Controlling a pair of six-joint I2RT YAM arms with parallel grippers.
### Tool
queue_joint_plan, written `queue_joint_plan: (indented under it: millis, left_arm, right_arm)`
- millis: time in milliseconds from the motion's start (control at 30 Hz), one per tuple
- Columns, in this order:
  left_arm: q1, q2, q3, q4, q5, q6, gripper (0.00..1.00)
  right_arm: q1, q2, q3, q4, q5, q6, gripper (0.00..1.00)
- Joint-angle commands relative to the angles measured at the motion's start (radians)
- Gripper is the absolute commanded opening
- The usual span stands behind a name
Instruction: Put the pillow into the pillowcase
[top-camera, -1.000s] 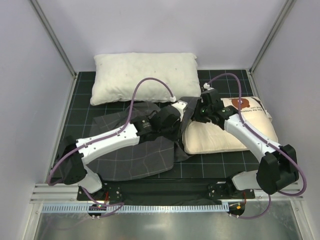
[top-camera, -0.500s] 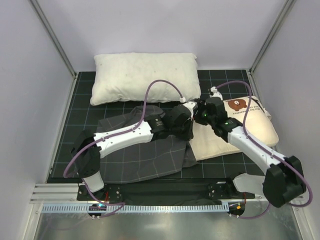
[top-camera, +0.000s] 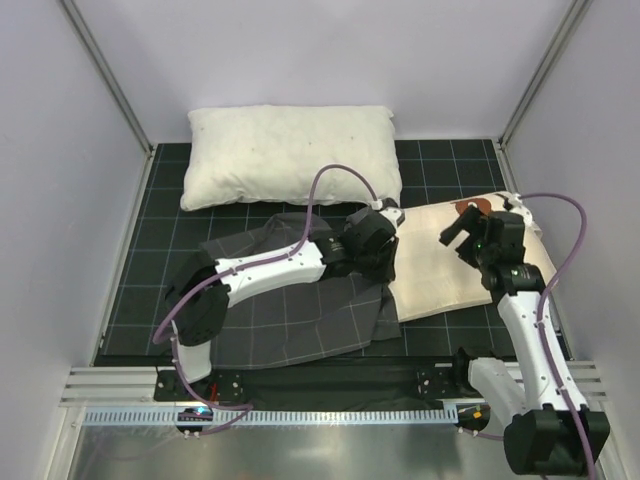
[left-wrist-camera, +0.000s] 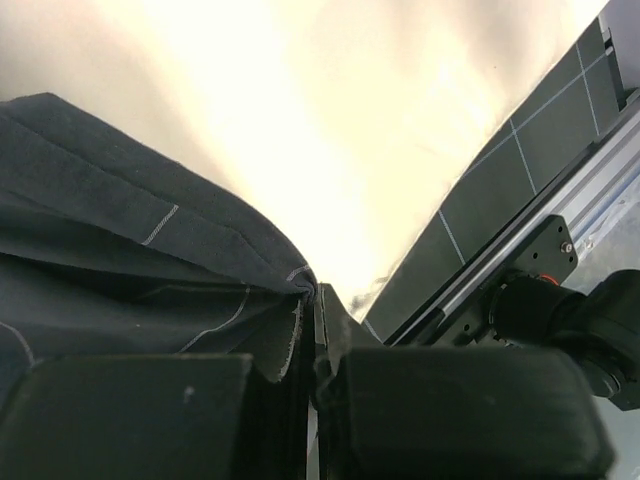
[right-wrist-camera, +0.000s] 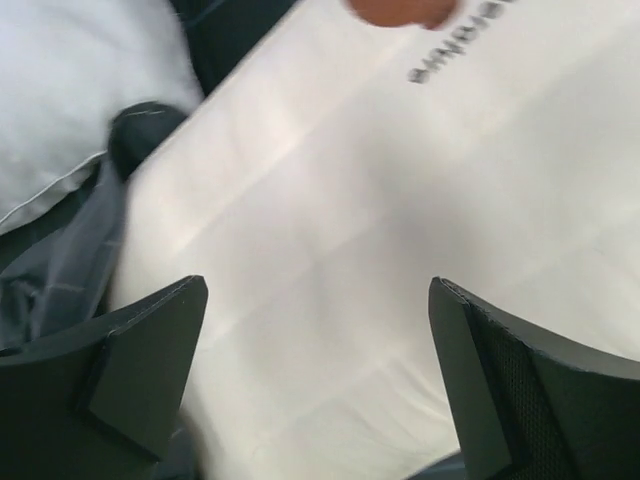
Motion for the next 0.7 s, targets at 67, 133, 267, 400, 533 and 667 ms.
queue_joint_plan:
  millis: [67, 133, 267, 400, 533, 667]
  left_arm:
    - [-0.017, 0.038, 0.059, 0.061, 0.024, -0.013, 0.02]
    - [-0.023, 0.058, 0.073, 0.059, 0.017, -0.007, 0.02]
    - [-0.028, 0.101, 0.110, 0.058, 0.000, 0.005, 0.02]
    - [-0.010, 0.155, 0.125, 0.056, 0.011, 0.008, 0.01]
    - [0.070, 0.169, 0.075, 0.097, 0.077, -0.024, 0.00]
    - [0.107, 0.082, -0.009, 0.052, -0.012, 0.035, 0.00]
  right_arm:
    - [-0.112, -0.059, -0.016, -0.194, 0.235, 0.047, 1.00]
    - [-0.150, -0.033, -0.020, -0.214, 0.237, 0.067, 1.00]
    - [-0.159, 0.087, -0.083, -0.197, 0.176, 0.146, 1.00]
    - [-0.158, 0.108, -0.206, -0.029, 0.041, 0.182, 0.78]
    - [-0.066, 0.116, -0.244, 0.030, 0.013, 0.192, 0.04]
    - [0.228, 0.041, -0.203, -0.056, 0.106, 0.246, 0.04]
